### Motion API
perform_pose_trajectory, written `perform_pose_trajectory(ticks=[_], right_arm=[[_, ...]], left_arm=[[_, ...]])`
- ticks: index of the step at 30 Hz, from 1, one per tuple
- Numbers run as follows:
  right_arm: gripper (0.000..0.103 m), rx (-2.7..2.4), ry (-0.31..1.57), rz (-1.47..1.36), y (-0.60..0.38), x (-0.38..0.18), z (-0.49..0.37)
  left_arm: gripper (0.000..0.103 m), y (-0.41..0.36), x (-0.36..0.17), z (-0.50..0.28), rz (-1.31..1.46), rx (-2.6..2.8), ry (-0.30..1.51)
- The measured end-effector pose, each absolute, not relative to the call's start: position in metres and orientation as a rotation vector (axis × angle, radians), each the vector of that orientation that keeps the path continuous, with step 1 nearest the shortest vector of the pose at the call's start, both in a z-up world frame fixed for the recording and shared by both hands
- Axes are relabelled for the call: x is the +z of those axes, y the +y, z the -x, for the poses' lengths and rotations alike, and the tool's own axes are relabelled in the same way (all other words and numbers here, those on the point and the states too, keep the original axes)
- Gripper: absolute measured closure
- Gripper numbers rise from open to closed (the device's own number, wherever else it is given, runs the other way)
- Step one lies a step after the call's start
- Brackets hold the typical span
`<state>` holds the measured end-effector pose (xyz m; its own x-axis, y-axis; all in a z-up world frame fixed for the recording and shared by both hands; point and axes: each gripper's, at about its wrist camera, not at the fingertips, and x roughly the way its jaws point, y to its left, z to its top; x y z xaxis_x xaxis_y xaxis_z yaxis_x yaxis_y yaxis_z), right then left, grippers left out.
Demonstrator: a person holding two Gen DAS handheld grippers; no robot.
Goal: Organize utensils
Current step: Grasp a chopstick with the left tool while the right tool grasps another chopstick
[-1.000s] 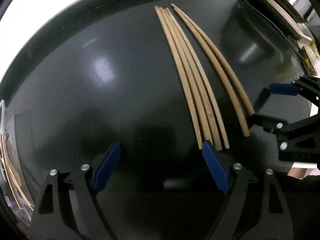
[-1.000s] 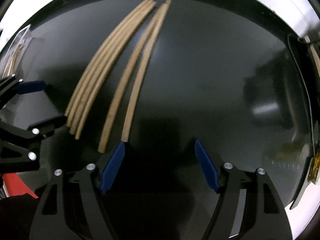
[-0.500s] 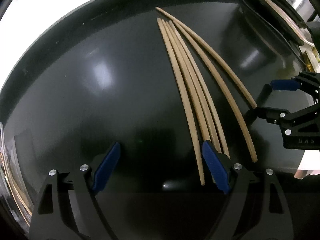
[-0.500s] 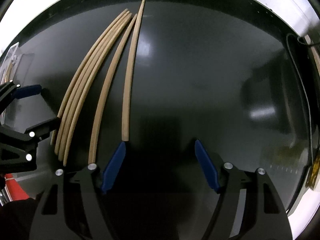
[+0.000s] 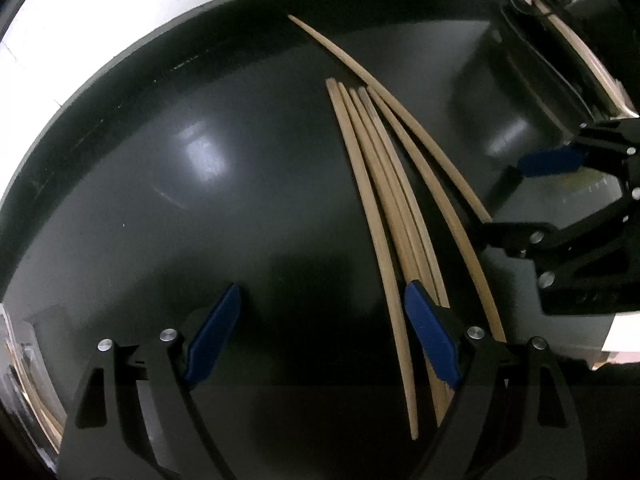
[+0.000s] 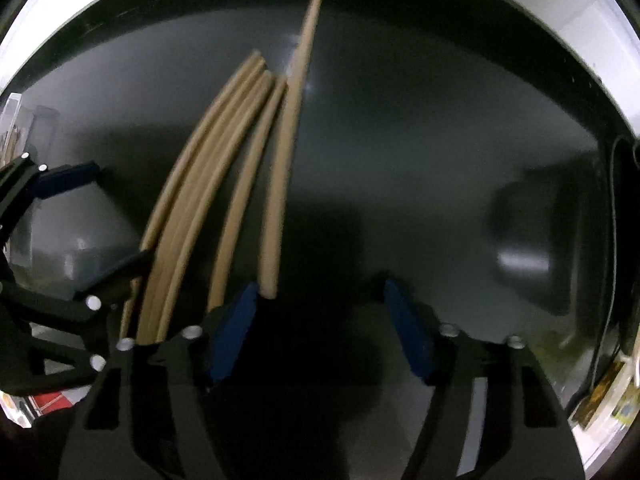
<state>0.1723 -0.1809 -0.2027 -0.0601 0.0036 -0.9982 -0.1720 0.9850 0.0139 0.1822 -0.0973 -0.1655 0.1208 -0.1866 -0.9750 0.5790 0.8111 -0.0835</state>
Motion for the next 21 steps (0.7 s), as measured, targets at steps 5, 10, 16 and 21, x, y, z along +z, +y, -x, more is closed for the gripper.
perform_pose_trajectory(ticks=[5,10,16,21], right_arm=[[0.044,0.094,1.628,0.107,-0.194,-0.205,-0.183],[0.045,0.132,1.621,0.094,-0.193,-0.208,-0.208],[0.050,0.190,1.607,0.143,-0.190,-0.206,-0.234],[0.072,0.237,1.590,0.175,-0.185,-0.200,-0.234]], left_arm=[[0.022,-0.087,-0.162,-0.184,-0.344,-0.566,1.337],[0.022,-0.091,-0.164,-0.184,-0.369,-0.568,1.323],[0.024,-0.105,-0.168,-0.185,-0.399,-0.549,1.328],[0.045,-0.112,-0.165,-0.182,-0.403,-0.545,1.314]])
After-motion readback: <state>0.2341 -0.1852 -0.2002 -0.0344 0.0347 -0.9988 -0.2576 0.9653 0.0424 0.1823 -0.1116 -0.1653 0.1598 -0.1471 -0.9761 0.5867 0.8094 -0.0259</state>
